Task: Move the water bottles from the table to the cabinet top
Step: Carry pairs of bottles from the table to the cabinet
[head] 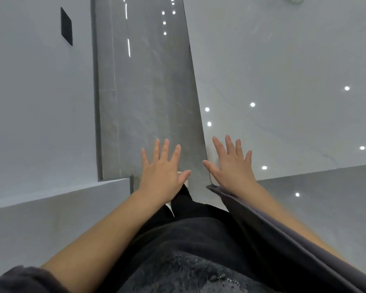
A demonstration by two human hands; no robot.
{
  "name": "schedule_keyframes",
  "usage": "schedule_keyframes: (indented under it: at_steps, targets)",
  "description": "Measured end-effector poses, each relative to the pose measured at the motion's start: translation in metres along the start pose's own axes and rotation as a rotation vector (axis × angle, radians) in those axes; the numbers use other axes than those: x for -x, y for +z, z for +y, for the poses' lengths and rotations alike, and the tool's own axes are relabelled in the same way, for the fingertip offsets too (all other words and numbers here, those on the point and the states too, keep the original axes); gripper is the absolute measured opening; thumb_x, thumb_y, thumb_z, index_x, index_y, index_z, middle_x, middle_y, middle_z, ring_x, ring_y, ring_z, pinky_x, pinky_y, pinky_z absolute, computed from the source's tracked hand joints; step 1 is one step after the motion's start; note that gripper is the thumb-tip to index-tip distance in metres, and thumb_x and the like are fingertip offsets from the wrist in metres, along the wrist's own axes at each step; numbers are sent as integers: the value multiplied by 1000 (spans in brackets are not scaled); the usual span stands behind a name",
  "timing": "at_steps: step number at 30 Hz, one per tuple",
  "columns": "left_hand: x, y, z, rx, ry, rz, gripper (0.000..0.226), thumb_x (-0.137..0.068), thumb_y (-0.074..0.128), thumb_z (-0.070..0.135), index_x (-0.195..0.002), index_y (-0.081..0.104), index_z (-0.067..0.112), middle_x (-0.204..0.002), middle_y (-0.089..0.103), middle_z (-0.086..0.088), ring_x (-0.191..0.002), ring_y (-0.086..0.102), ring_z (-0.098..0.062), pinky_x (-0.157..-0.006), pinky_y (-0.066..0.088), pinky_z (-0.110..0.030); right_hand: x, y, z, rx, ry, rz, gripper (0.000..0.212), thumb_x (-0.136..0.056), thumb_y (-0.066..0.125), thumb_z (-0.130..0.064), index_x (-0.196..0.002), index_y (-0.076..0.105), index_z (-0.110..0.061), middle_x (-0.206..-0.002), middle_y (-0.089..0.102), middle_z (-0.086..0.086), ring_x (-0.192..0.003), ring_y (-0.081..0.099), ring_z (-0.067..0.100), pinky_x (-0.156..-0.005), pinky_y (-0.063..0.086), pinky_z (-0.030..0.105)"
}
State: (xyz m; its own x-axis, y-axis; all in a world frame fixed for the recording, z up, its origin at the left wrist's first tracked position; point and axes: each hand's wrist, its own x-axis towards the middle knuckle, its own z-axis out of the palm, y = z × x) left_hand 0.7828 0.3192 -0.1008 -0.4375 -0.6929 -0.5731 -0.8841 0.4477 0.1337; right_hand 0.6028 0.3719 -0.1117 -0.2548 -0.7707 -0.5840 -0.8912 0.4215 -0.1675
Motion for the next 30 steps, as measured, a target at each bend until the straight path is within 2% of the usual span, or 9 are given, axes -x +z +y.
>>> schedule_keyframes:
  at_steps: [4,10,21,30]
  targets:
    - [-30,-21,-6,-18,45,-51,75,-96,23,62,-154,-4,24,-162,-13,-9,-147,-19,-30,-117,-5,-58,-25,-19,-5,-20,35,11,73,-96,31,-61,-155,0,-31,-164,-5,7,-149,-7,35,-116,4,61]
    - [-99,-56,-26,-85,195,-71,75,-96,22,62,-154,-5,23,-162,-12,-10,-147,-17,-31,-116,-4,-59,-70,-42,-19,-82,188,15,72,-96,30,-61,-155,-1,-31,-164,-7,6,-149,-9,34,-116,3,60]
    - [-243,-180,-114,-197,401,-39,74,-96,23,61,-154,-1,22,-162,-8,-10,-148,-15,-31,-116,-4,-59,-180,-105,-101,-271,429,33,72,-96,30,-60,-155,-1,-31,-164,-6,7,-149,-9,34,-117,2,60]
    - [-327,-242,-109,-270,510,-24,74,-96,22,62,-154,-1,22,-162,-8,-9,-148,-14,-31,-116,-1,-60,-245,-148,-108,-445,567,105,71,-97,34,-57,-155,1,-32,-164,-7,4,-150,-11,31,-117,0,58]
